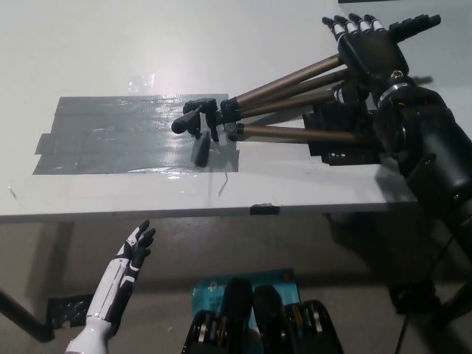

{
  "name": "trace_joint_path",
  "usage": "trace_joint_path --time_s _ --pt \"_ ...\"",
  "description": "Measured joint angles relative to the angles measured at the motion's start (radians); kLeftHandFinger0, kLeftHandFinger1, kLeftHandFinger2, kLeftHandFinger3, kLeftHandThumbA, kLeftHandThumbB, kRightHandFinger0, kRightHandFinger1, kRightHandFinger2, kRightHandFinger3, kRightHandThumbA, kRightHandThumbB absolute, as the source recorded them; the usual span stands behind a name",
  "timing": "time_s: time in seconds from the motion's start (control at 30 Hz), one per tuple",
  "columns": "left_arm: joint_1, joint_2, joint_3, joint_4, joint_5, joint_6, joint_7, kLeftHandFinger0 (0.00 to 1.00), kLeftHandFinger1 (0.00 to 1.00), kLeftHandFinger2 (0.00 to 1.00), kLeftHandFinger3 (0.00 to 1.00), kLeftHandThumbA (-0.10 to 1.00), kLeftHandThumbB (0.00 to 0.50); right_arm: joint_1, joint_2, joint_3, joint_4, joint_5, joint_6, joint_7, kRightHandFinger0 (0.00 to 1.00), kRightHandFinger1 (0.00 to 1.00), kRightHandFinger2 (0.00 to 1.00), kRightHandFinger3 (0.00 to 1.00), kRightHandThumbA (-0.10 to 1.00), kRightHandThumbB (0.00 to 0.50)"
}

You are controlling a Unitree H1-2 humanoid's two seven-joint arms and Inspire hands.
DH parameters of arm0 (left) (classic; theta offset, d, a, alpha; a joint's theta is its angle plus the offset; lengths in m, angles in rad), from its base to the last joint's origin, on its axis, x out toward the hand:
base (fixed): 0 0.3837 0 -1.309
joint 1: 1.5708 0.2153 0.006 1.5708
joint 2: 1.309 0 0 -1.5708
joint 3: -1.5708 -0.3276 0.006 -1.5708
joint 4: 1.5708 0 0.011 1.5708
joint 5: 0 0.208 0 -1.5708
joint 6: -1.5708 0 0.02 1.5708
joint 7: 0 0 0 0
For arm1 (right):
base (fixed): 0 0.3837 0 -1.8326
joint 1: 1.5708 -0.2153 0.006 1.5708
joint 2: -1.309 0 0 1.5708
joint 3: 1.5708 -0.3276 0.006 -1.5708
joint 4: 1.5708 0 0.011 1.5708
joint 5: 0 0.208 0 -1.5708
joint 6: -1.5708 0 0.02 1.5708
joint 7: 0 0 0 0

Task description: A tripod is kept on the middle of the desk infront of the robot and the robot grabs one of its legs to pick it up and hands it to a person

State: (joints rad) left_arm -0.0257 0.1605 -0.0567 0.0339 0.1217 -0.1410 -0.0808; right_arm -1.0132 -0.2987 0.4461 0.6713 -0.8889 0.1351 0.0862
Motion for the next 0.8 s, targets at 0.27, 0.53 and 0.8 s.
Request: trace_joint_path --time_s 0.27,0.53,0.8 --pt "-0.001 0.001 0.0 -0.002 0.0 0.001 -0.003 1.0 1.0 1.0 1.0 1.0 0.13 -0.044 -0.004 0.01 0.029 0.008 -0.026 0.01 1.0 1.0 1.0 1.0 0.85 0.5" --pt "-0.001 0.003 -0.001 -0.004 0.001 0.002 -0.004 1.0 1.0 1.0 1.0 1.0 0.115 -0.098 0.011 0.018 0.169 0.011 -0.067 -0.051 1.0 1.0 1.0 1.0 0.84 0.485" --pt "-0.001 0.003 -0.002 -0.005 0.0 0.005 -0.004 1.0 1.0 1.0 1.0 1.0 0.082 -0.141 0.046 0.057 0.383 0.008 -0.125 -0.172 1.0 1.0 1.0 1.0 0.75 0.491"
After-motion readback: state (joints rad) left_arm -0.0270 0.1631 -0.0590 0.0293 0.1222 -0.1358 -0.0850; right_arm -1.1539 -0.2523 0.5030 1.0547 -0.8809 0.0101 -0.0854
